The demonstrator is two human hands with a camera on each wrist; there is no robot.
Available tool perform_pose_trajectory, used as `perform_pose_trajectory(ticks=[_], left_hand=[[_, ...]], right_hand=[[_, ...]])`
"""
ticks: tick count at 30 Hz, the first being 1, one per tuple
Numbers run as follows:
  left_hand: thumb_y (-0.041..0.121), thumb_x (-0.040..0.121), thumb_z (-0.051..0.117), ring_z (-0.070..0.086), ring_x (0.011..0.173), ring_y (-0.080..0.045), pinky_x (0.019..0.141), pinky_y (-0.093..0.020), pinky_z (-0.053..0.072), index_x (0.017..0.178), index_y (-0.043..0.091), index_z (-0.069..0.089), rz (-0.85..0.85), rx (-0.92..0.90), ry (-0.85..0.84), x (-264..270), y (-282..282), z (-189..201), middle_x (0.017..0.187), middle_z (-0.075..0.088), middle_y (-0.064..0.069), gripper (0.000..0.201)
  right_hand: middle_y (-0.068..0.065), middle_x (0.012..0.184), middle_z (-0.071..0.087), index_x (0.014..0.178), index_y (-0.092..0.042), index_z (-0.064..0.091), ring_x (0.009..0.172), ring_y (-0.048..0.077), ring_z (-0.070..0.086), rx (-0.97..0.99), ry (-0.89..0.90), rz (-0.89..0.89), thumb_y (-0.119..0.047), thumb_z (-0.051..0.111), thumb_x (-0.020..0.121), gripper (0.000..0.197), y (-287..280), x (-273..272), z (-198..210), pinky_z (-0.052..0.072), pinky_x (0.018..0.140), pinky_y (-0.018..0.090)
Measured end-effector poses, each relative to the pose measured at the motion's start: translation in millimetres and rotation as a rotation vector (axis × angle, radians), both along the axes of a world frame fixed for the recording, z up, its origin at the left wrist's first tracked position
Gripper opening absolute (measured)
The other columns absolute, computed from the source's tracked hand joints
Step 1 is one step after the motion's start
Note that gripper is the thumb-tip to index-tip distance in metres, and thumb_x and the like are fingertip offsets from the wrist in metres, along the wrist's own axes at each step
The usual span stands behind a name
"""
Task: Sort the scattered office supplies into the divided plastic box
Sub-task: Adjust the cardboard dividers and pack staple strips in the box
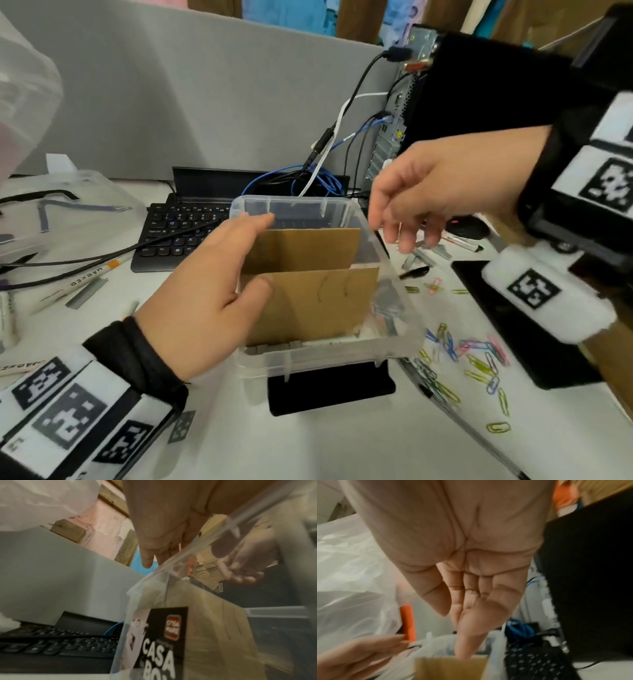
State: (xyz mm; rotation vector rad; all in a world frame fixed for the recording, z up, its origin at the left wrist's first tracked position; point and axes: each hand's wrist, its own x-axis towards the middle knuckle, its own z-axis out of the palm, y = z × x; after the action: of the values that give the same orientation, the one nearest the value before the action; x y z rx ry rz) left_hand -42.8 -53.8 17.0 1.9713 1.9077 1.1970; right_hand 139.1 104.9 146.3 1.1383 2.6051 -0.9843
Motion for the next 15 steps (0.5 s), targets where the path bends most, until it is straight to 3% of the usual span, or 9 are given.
perform_pose_trajectory(ticks=[3, 6, 8, 10, 12, 14, 15], left_hand=[[0.041, 0.08, 0.04, 0.043, 0.116, 0.005, 0.092, 0.001, 0.028, 0.134, 0.024, 0.047, -0.015, 0.045, 0.075, 11, 3, 7, 0.125, 0.05, 0.015, 0.056], [0.037, 0.08, 0.043, 0.052, 0.097, -0.002, 0.079, -0.006, 0.038, 0.108, 0.025, 0.06, -0.051, 0.083, 0.105, 23, 5, 12, 0.1, 0.054, 0.015, 0.036], [0.034, 0.079, 0.045, 0.054, 0.082, -0.005, 0.068, -0.015, 0.044, 0.091, 0.027, 0.061, -0.096, 0.09, 0.108, 29, 6, 12, 0.084, 0.054, 0.016, 0.021], [0.032, 0.079, 0.046, 0.054, 0.072, -0.008, 0.056, -0.02, 0.043, 0.08, 0.03, 0.057, -0.121, 0.077, 0.125, 34, 5, 11, 0.075, 0.052, 0.015, 0.011], [0.031, 0.079, 0.047, 0.051, 0.063, -0.01, 0.052, -0.02, 0.041, 0.073, 0.032, 0.055, -0.134, 0.052, 0.132, 36, 4, 10, 0.07, 0.05, 0.013, 0.01], [0.031, 0.079, 0.047, 0.048, 0.058, -0.012, 0.051, -0.02, 0.04, 0.071, 0.031, 0.055, -0.147, 0.028, 0.116, 36, 4, 9, 0.067, 0.05, 0.011, 0.011], [0.03, 0.079, 0.047, 0.048, 0.057, -0.012, 0.05, -0.019, 0.04, 0.071, 0.031, 0.056, -0.152, 0.017, 0.11, 35, 4, 8, 0.066, 0.051, 0.01, 0.012]], right_hand=[[0.013, 0.076, 0.069, 0.088, -0.002, 0.065, 0.062, 0.016, 0.068, 0.138, -0.001, -0.101, 0.002, 0.058, 0.087, 0.008, 28, 22, -3, 0.051, 0.048, 0.024], [0.014, 0.076, 0.069, 0.082, -0.005, 0.066, 0.06, 0.014, 0.066, 0.259, -0.114, -0.158, -0.002, 0.062, 0.083, 0.005, 55, 40, -33, 0.049, 0.047, 0.024], [0.011, 0.073, 0.068, 0.082, -0.007, 0.068, 0.06, 0.015, 0.064, 0.286, -0.212, -0.163, -0.003, 0.062, 0.082, 0.007, 66, 46, -60, 0.048, 0.044, 0.02], [0.001, 0.076, 0.063, 0.092, -0.01, 0.07, 0.064, 0.013, 0.059, 0.344, -0.313, -0.089, -0.003, 0.06, 0.082, 0.016, 69, 45, -89, 0.043, 0.041, 0.012], [-0.003, 0.093, 0.059, 0.099, -0.016, 0.068, 0.073, 0.012, 0.056, 0.426, -0.38, 0.038, -0.001, 0.057, 0.083, 0.024, 68, 43, -119, 0.047, 0.051, 0.011], [-0.001, 0.105, 0.054, 0.101, -0.018, 0.065, 0.088, 0.018, 0.056, 0.477, -0.375, 0.154, 0.0, 0.059, 0.081, 0.027, 67, 43, -144, 0.052, 0.075, 0.026], [-0.001, 0.105, 0.05, 0.101, -0.018, 0.064, 0.093, 0.021, 0.055, 0.499, -0.351, 0.205, -0.001, 0.06, 0.081, 0.027, 66, 43, -153, 0.05, 0.08, 0.032]])
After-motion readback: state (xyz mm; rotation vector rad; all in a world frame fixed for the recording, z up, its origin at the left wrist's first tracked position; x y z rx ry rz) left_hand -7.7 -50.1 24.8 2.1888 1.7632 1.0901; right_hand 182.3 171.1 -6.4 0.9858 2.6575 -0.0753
